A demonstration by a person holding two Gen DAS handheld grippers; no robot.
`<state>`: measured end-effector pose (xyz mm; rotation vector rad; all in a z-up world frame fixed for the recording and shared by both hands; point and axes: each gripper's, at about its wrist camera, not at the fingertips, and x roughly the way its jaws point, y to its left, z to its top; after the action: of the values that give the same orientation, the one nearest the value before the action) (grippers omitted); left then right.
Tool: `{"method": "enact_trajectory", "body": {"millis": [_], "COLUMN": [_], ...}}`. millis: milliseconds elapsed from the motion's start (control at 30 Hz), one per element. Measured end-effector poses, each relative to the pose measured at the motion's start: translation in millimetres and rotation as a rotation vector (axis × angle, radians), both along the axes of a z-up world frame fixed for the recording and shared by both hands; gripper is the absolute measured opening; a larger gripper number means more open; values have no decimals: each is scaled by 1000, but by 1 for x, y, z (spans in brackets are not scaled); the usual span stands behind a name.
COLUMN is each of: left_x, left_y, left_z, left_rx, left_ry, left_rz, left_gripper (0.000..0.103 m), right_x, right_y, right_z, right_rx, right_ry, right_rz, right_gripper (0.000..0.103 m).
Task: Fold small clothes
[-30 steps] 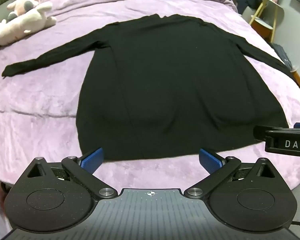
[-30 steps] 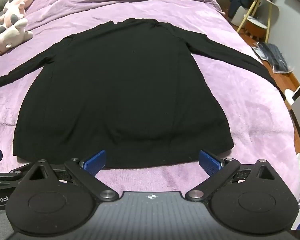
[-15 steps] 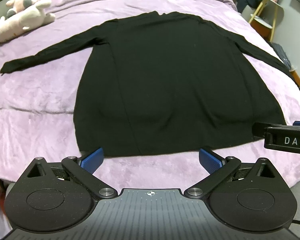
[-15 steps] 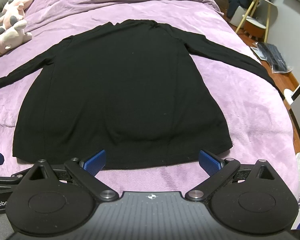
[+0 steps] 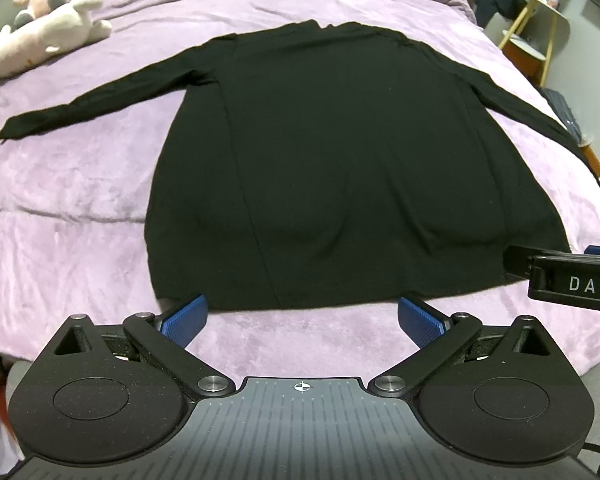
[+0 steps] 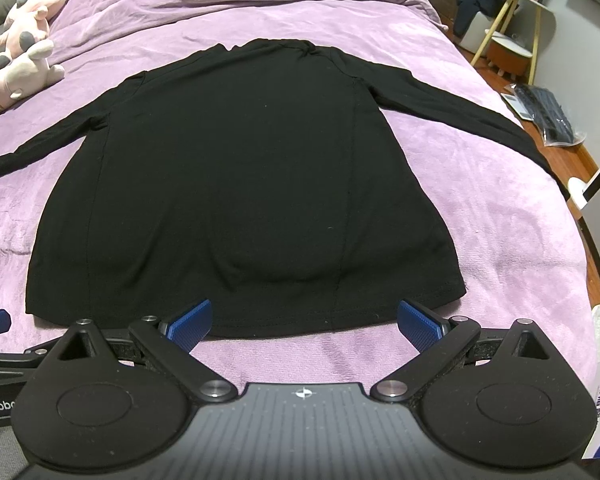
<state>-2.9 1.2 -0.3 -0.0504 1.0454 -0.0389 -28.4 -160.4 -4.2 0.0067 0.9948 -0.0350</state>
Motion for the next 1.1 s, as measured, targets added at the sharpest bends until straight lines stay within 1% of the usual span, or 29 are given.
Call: {"method": "enact_trajectory", "body": {"millis": [1100], "left_x": [-2], "left_y": [-2], "left_z": [-4], "left_rx": [-2], "left_ry": [11], "left_rz": [-3], "left_gripper": [103], "right_x": [-2], "right_y": [-3], "right_z": [-2], "right_rx": [8], "right_ry": [1], "right_rz": [-14], "right_gripper": [99]}}
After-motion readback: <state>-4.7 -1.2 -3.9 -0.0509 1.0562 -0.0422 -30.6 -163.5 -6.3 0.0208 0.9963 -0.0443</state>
